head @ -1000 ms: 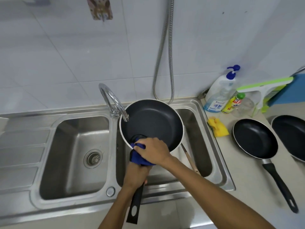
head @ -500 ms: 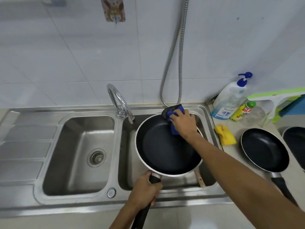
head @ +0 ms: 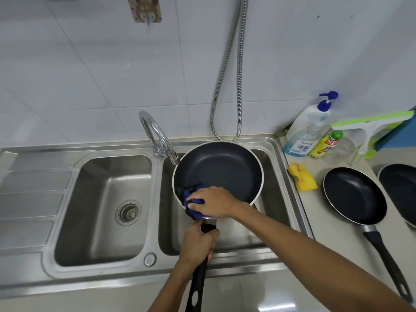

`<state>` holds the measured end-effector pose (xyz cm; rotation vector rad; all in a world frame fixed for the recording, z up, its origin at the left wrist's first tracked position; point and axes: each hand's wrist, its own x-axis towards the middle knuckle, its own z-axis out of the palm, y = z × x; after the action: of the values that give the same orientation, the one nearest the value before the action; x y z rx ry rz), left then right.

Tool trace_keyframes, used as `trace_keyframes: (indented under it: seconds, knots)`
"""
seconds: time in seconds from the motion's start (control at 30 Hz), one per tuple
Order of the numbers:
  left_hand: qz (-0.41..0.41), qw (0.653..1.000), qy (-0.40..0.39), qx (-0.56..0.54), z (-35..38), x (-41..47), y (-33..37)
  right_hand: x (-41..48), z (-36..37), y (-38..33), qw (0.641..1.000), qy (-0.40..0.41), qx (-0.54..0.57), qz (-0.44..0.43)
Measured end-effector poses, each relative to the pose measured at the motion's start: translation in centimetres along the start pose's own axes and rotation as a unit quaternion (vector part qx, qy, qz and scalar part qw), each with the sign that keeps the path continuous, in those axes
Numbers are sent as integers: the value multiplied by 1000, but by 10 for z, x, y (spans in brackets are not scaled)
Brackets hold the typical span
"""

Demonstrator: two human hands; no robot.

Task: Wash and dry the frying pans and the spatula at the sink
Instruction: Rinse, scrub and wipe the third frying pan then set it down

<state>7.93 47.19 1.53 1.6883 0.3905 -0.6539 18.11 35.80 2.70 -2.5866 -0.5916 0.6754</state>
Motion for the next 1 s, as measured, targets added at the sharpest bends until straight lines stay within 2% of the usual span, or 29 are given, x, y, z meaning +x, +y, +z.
trace_keyframes:
  seconds: [0.13, 0.3, 0.47, 0.6, 0.7, 0.83, 0.93, 1.0]
  knots:
    - [-18, 999, 16, -41, 9, 5, -6, -13, -19, 20, 994, -81, -74, 7]
    - [-15, 999, 17, -35, 4, 12, -9, -24, -30, 46, 978, -117, -169, 17]
    - [-6, 999, 38, -8, 2, 14, -9, -27, -36, 87, 947, -22, -311, 78]
    - [11, 999, 32, 20, 4, 6, -9, -21, -32, 122, 934, 45, -324, 141]
    - [21, 999, 31, 36, 4, -4, -7, -13, -31, 141, 928, 104, -326, 151]
    - [21, 998, 38, 38, -1, -8, -7, 0, -27, 147, 941, 191, -230, 159]
    - [15, 998, 49, 41, -8, -4, -8, -5, -27, 145, 932, 285, -12, 224]
    - [5, 998, 63, 30, -11, 2, -7, -16, -22, 137, 930, 275, 73, 233]
